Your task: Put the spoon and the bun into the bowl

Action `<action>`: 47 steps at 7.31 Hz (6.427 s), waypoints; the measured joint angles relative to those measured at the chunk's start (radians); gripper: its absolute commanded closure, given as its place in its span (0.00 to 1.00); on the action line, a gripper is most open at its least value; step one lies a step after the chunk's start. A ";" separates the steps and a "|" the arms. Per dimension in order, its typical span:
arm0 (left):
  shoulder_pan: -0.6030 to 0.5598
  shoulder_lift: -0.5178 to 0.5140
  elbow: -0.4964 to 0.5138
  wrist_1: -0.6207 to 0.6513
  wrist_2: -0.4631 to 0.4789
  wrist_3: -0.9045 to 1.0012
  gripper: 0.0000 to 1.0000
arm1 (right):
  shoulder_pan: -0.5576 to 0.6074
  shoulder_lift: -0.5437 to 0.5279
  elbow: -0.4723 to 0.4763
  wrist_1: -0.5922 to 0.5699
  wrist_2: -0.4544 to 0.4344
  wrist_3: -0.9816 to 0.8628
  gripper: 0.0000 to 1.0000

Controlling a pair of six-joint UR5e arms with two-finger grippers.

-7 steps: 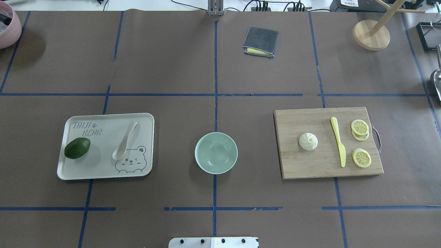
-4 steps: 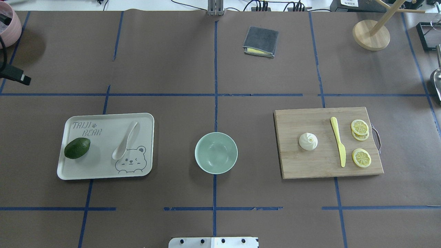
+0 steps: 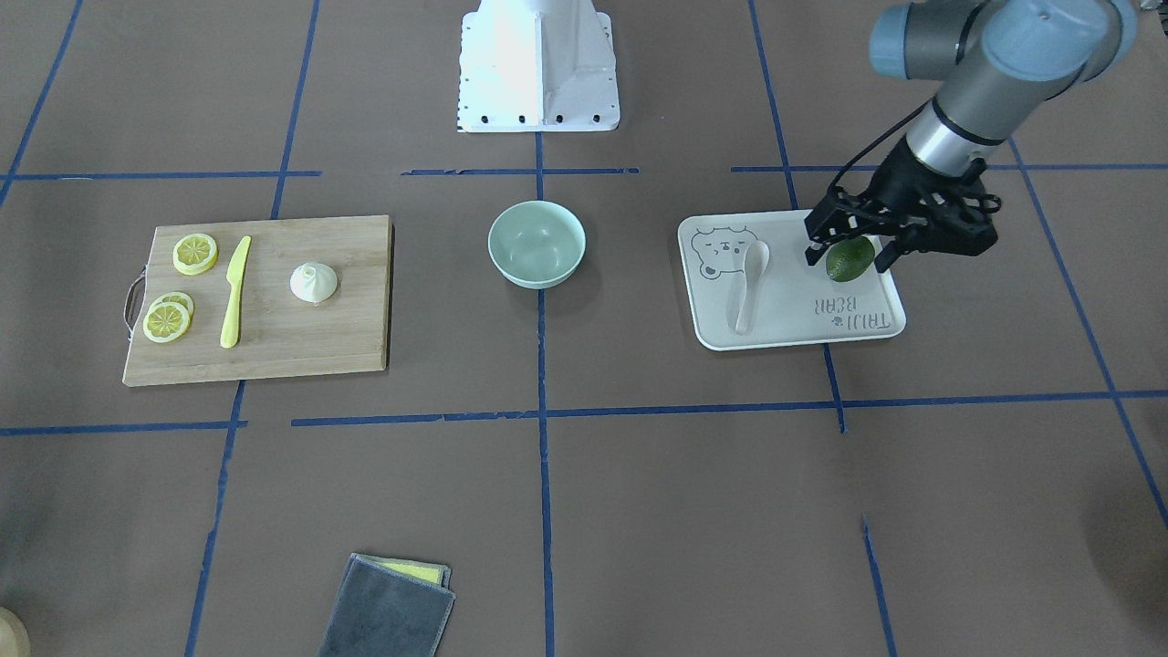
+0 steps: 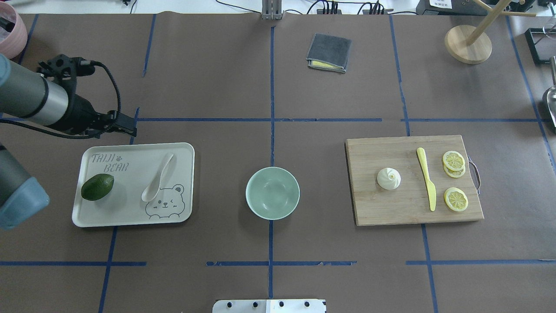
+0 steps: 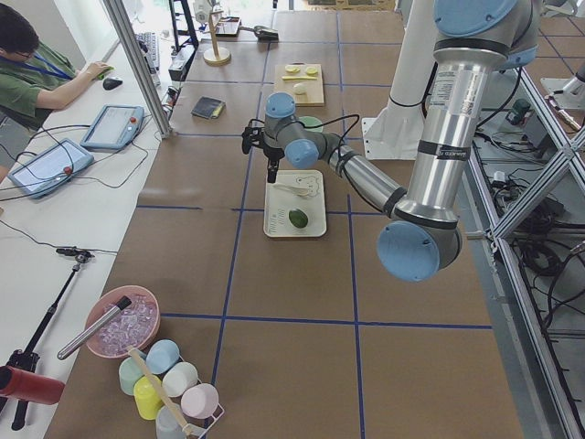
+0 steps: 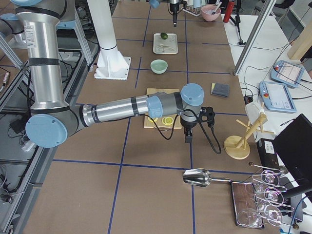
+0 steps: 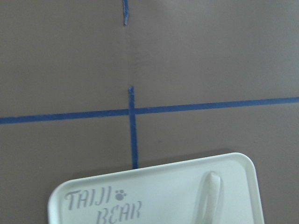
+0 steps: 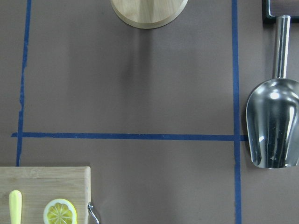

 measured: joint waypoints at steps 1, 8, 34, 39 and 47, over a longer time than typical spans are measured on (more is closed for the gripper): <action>0.058 -0.032 0.029 -0.001 0.062 -0.063 0.02 | -0.025 0.002 0.005 0.042 0.002 0.077 0.00; 0.225 -0.094 0.173 -0.001 0.222 -0.116 0.15 | -0.146 0.010 0.107 0.062 0.001 0.300 0.00; 0.263 -0.350 0.204 -0.179 0.216 -0.692 1.00 | -0.795 0.113 0.128 0.282 -0.510 0.889 0.00; 0.304 -0.373 0.230 -0.198 0.219 -0.712 1.00 | -0.855 0.099 0.122 0.259 -0.526 0.889 0.55; 0.354 -0.399 0.303 -0.273 0.260 -0.777 0.00 | -0.847 0.098 0.165 0.229 -0.483 0.887 1.00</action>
